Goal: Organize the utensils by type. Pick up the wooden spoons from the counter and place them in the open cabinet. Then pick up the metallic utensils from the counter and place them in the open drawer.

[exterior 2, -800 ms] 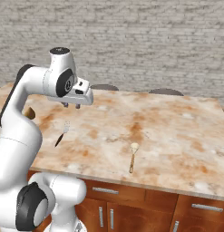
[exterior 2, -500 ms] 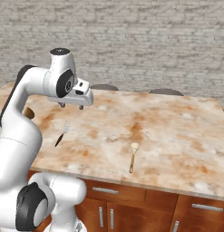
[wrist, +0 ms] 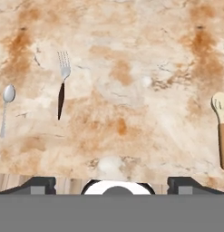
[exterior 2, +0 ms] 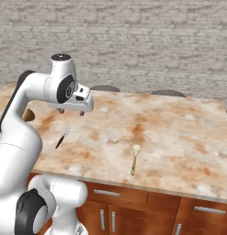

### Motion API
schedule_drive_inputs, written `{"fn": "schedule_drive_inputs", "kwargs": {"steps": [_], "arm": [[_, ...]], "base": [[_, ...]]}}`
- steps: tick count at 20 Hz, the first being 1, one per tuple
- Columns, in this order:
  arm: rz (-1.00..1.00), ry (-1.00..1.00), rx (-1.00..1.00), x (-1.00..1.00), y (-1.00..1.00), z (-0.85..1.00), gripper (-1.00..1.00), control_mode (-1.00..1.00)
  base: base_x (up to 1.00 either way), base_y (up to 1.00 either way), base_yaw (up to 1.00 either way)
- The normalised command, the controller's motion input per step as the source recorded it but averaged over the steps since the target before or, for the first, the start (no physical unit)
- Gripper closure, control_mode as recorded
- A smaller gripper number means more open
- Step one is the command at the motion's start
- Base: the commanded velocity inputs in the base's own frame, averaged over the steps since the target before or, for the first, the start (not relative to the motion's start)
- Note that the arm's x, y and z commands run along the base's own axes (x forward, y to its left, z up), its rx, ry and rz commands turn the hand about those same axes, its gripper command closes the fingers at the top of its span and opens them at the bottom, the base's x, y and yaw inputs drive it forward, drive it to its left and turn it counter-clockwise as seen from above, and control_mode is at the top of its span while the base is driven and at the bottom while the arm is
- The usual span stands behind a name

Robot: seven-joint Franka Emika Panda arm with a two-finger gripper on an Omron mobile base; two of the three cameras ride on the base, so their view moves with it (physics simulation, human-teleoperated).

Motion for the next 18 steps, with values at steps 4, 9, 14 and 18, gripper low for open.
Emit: {"fn": "schedule_drive_inputs", "kwargs": {"steps": [4, 9, 14, 18], "arm": [[0.02, 0.03, 0.01, 0.00, 0.27, -0.26, -1.00, -1.00], [0.03, 0.05, 0.07, 0.04, 0.46, -0.32, -1.00, -1.00], [0.02, 0.09, 0.00, 0.25, 0.64, -0.52, -1.00, -1.00], [0.00, 0.11, 0.00, 0.38, 0.52, -0.51, -1.00, -1.00]], "base": [[0.00, 0.00, 0.00], [0.00, 0.00, 0.00], [0.00, 0.00, 0.00], [0.00, 0.00, 0.00]]}}
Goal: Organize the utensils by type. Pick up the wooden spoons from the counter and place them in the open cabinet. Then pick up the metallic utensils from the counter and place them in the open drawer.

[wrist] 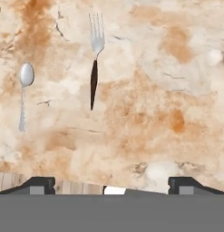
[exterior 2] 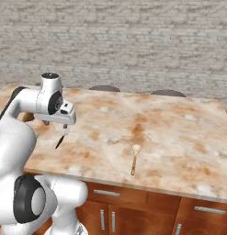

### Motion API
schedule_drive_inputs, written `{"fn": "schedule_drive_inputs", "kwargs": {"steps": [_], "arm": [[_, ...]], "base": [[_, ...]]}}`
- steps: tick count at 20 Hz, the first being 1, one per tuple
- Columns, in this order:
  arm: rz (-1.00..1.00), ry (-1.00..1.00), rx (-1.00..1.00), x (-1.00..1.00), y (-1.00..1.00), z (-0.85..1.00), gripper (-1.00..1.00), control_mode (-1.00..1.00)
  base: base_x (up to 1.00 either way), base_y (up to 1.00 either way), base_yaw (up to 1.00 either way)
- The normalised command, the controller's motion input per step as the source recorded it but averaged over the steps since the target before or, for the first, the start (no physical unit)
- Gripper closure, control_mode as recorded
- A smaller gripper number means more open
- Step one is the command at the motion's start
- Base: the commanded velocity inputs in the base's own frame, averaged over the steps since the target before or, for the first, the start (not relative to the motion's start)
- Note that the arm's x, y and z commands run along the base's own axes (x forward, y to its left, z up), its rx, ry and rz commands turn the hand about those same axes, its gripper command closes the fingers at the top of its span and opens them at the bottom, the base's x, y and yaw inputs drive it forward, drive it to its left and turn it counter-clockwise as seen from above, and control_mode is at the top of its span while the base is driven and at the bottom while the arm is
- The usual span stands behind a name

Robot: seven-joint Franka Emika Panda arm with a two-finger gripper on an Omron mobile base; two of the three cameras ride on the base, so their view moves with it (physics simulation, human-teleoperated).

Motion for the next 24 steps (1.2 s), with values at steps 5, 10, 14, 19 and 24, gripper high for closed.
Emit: {"fn": "schedule_drive_inputs", "kwargs": {"steps": [5, 10, 14, 19, 24], "arm": [[0.00, 0.05, 0.00, 0.22, 0.23, -0.39, -1.00, -1.00], [0.00, 0.03, 0.00, 0.22, 0.16, -0.38, -1.00, -1.00], [0.00, 0.02, 0.00, 0.21, 0.22, -0.35, -1.00, -1.00], [0.00, 0.00, 0.00, 0.21, 0.20, -0.30, -1.00, -1.00], [0.00, 0.02, -0.03, 0.23, 0.15, -0.26, -1.00, -1.00]], "base": [[0.00, 0.00, 0.00], [0.00, 0.00, 0.00], [0.00, 0.00, 0.00], [0.00, 0.00, 0.00], [0.00, 0.00, 0.00]]}}
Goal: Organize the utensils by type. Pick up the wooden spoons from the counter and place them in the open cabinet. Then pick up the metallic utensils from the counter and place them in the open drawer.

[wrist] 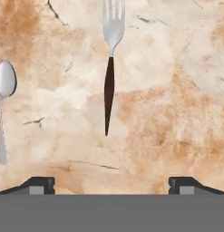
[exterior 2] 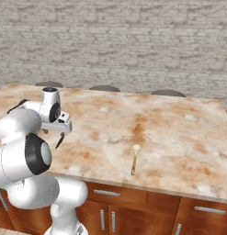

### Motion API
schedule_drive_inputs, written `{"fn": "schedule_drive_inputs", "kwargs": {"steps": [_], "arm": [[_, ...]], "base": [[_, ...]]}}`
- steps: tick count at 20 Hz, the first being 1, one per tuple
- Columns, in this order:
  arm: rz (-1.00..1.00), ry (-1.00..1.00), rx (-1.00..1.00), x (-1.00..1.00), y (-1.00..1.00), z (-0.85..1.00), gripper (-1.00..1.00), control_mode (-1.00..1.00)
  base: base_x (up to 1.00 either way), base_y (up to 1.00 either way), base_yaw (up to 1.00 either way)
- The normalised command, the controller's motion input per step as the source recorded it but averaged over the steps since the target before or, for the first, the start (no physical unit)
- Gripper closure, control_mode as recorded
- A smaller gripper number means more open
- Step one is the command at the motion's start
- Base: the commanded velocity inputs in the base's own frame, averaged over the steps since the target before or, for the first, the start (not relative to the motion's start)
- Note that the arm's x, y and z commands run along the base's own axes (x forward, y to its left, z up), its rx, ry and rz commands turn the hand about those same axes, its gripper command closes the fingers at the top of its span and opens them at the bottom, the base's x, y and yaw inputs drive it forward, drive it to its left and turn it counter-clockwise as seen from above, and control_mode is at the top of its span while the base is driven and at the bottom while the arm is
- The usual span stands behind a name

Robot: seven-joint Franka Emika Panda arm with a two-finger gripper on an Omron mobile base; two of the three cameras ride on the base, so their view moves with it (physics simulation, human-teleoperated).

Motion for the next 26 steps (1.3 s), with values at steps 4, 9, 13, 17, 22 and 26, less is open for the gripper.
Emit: {"fn": "schedule_drive_inputs", "kwargs": {"steps": [4, 9, 13, 17, 22, 26], "arm": [[0.00, 0.03, -0.05, 0.28, 0.09, -0.25, -1.00, -1.00], [0.00, 0.04, -0.01, 0.30, 0.03, -0.21, -1.00, -1.00], [0.00, 0.00, 0.00, 0.29, 0.00, -0.22, -1.00, -1.00], [0.00, 0.00, 0.00, 0.20, 0.05, -0.29, -1.00, -1.00], [0.00, 0.00, 0.00, 0.12, 0.08, -0.23, -1.00, -1.00], [0.00, 0.00, 0.00, 0.10, 0.07, -0.16, -1.00, -1.00]], "base": [[0.00, 0.00, 0.00], [0.00, 0.00, 0.00], [0.00, 0.00, 0.00], [0.00, 0.00, 0.00], [0.00, 0.00, 0.00], [0.00, 0.00, 0.00]]}}
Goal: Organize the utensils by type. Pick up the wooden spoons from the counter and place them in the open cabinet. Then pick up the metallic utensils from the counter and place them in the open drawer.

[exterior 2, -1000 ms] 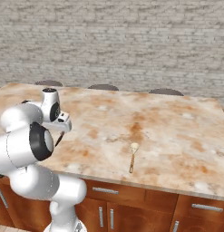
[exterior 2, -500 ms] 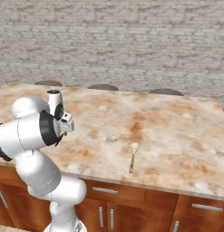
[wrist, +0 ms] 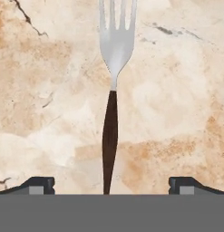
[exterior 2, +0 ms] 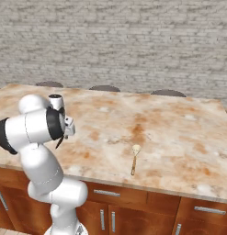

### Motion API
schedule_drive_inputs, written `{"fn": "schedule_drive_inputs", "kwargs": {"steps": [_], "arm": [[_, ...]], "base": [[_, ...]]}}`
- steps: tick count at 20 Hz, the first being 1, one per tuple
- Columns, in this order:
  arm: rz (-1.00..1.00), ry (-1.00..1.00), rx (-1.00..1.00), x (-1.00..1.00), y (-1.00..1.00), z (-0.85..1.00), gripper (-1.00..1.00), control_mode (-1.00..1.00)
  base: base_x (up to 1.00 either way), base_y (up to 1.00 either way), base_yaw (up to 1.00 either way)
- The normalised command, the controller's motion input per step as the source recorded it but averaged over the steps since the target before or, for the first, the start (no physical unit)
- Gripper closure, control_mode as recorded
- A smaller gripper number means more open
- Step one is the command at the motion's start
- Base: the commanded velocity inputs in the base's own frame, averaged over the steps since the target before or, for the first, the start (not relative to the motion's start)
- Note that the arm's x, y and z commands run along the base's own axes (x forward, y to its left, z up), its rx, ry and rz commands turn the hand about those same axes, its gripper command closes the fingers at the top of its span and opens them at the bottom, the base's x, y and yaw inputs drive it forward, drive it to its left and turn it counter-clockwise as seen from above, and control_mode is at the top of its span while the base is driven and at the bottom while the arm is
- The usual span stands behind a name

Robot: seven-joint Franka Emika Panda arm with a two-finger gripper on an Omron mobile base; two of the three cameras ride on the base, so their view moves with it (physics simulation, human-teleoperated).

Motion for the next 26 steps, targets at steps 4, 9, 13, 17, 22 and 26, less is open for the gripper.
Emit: {"fn": "schedule_drive_inputs", "kwargs": {"steps": [4, 9, 13, 17, 22, 26], "arm": [[0.00, 0.00, 0.00, 0.10, 0.05, -0.17, -1.00, -1.00], [0.00, 0.00, 0.00, 0.11, 0.01, -0.20, -1.00, -1.00], [0.00, 0.01, 0.00, 0.07, 0.00, -0.17, -1.00, -1.00], [0.00, 0.00, 0.00, 0.03, 0.01, -0.18, -1.00, -1.00], [0.00, 0.01, 0.00, 0.02, 0.02, -0.17, -1.00, -1.00], [0.00, 0.03, 0.00, 0.01, 0.00, -0.14, -1.00, -1.00]], "base": [[0.00, 0.00, 0.00], [0.00, 0.00, 0.00], [0.00, 0.00, 0.00], [0.00, 0.00, 0.00], [0.00, 0.00, 0.00], [0.00, 0.00, 0.00]]}}
